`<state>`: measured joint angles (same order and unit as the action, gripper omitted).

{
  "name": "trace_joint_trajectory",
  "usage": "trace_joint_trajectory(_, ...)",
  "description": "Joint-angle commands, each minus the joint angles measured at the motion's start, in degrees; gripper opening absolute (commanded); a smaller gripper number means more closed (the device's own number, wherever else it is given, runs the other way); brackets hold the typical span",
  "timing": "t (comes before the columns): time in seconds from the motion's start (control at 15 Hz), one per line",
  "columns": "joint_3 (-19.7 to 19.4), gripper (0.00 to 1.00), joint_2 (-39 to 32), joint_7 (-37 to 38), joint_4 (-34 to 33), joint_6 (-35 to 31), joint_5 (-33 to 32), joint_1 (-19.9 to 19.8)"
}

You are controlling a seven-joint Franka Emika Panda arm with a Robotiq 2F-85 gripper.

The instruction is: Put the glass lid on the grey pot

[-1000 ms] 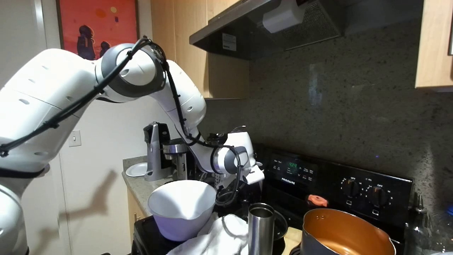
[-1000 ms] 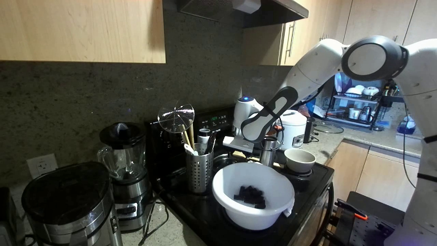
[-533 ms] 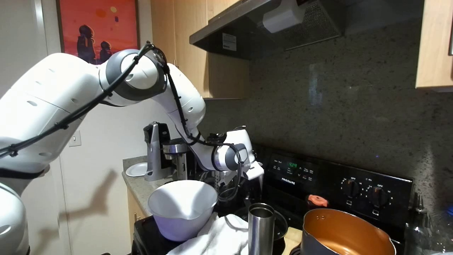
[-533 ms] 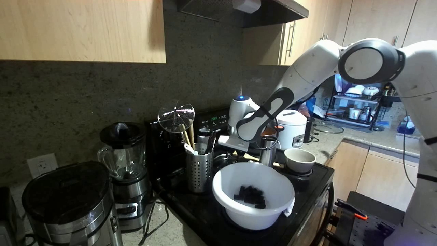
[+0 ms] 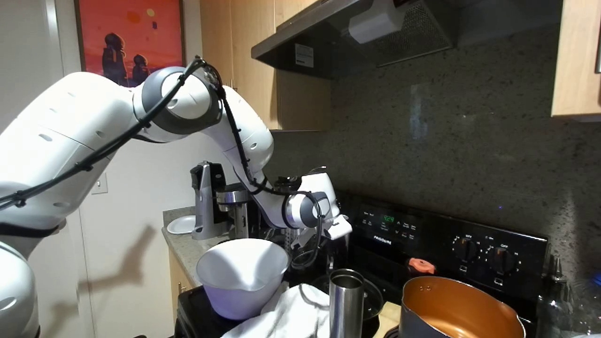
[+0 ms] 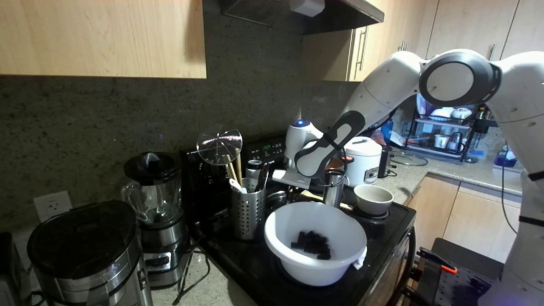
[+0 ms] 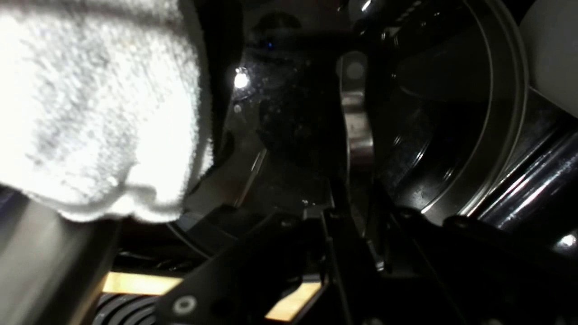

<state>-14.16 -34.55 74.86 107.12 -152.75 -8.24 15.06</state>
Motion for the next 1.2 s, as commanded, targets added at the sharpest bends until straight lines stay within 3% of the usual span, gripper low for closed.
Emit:
trace_joint_trajectory(0.0, -1.0, 0.04, -0.6, 2.4, 0.5, -0.1, -1.1, 0.8)
trace_joint_trajectory(0.33, -0.9, 0.04, 0.0, 2.2, 0.8, 0.6, -1.0, 0.8)
trace_joint_trajectory(1.13, 0.0, 0.04, 9.0, 2.2, -1.6, 10.6, -1.7, -0.1)
